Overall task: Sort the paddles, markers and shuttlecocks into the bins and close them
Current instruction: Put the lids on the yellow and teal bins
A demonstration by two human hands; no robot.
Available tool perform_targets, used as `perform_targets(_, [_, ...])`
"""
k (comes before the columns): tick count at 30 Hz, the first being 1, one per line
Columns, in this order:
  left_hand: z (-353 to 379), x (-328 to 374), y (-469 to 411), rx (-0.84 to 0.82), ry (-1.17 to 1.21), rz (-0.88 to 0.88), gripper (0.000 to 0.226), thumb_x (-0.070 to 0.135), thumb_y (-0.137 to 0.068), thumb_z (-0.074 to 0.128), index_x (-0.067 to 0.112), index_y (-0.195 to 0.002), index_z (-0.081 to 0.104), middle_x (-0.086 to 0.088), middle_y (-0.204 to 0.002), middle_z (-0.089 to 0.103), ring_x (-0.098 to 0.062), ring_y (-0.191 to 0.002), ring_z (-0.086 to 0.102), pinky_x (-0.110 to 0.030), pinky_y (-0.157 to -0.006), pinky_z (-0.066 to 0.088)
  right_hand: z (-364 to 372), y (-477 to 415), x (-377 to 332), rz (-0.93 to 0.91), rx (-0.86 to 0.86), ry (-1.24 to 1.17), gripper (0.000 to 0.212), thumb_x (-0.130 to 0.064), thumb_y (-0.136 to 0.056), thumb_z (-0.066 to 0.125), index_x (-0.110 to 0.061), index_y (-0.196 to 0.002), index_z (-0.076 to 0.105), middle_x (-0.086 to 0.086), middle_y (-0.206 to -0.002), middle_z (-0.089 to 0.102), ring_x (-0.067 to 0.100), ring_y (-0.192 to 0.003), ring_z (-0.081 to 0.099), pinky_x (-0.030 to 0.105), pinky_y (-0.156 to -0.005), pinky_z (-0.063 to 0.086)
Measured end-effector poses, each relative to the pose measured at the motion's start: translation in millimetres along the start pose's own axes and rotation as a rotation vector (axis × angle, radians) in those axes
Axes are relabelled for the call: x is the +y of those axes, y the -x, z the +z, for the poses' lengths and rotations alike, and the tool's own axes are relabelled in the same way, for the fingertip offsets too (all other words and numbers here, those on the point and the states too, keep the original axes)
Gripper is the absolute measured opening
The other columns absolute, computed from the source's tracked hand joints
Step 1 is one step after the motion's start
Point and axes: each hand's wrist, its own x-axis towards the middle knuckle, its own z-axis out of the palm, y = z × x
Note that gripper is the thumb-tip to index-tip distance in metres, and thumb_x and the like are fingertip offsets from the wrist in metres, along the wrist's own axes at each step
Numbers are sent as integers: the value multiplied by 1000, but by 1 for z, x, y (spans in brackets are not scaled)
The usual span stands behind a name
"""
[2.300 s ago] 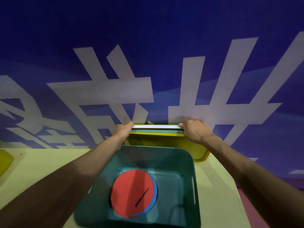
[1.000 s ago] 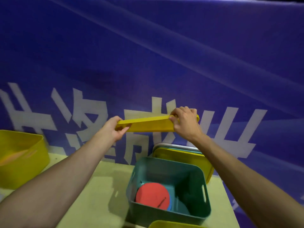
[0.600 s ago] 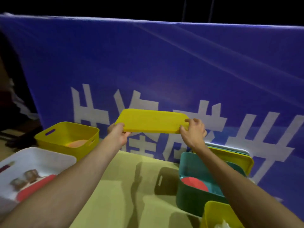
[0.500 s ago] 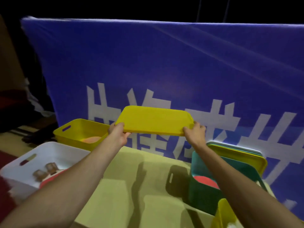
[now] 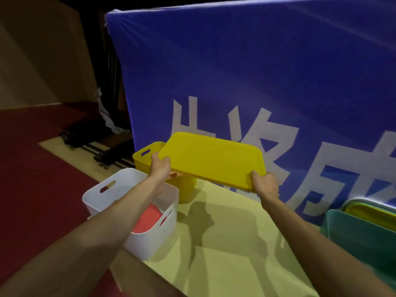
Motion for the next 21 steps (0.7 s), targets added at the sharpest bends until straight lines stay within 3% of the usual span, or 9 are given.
perform_targets(3, [-21,-15,-25,-19,-160,94,42,21,-99,40,19,-140,31,-10,-129,52,-34,-114,55,-52,-96,48,26,-6,-8,-35,-5,-115,58,-44,-84,55,1,-119,45,16,-109,54,32,-91,54,41,-72,45])
perform_targets(4, [-21,-16,-21,-19,-218,123,42,23,-99,41,18,-140,33,-10,-130,51,-34,-116,53,-51,-98,46,21,-2,-6,-32,-44,-81,53,-38,-89,55,1,-123,41,14,-108,51,31,-93,52,40,-73,43])
perform_targets(6, [-35,-13,-103,45,-424,155,41,24,-99,43,15,-139,37,-12,-133,48,-34,-116,51,-47,-97,45,110,-49,-18,44,-111,-135,49,-32,-94,52,0,-127,37,14,-110,49,35,-101,52,42,-78,44])
perform_targets(7, [-40,-11,-107,58,-460,162,40,25,-99,44,13,-137,39,-13,-133,48,-34,-114,51,-43,-92,44,110,-46,-22,-2,-134,-126,48,-32,-94,52,-1,-128,37,16,-114,50,36,-105,52,43,-81,45])
perform_targets(9, [-50,-9,-120,33,-480,131,36,25,-100,43,12,-133,42,-13,-129,49,-32,-108,53,-39,-84,43,121,-43,-26,-26,-125,-122,47,-31,-94,51,-3,-130,39,17,-120,52,35,-107,52,46,-85,46])
perform_targets(14, [-63,-16,-179,12,-468,66,31,21,-101,40,13,-131,42,-9,-119,54,-23,-96,51,-34,-80,40,181,-70,-40,-38,-169,-88,41,-28,-95,50,-3,-126,44,17,-116,55,35,-103,54,39,-77,42])
perform_targets(21, [-85,-36,-246,19,-397,-26,33,16,-101,38,16,-134,39,-5,-105,53,-18,-81,51,-33,-77,42,245,-79,-49,-31,-193,-88,46,-30,-95,52,-6,-131,40,16,-128,52,35,-114,52,49,-93,46])
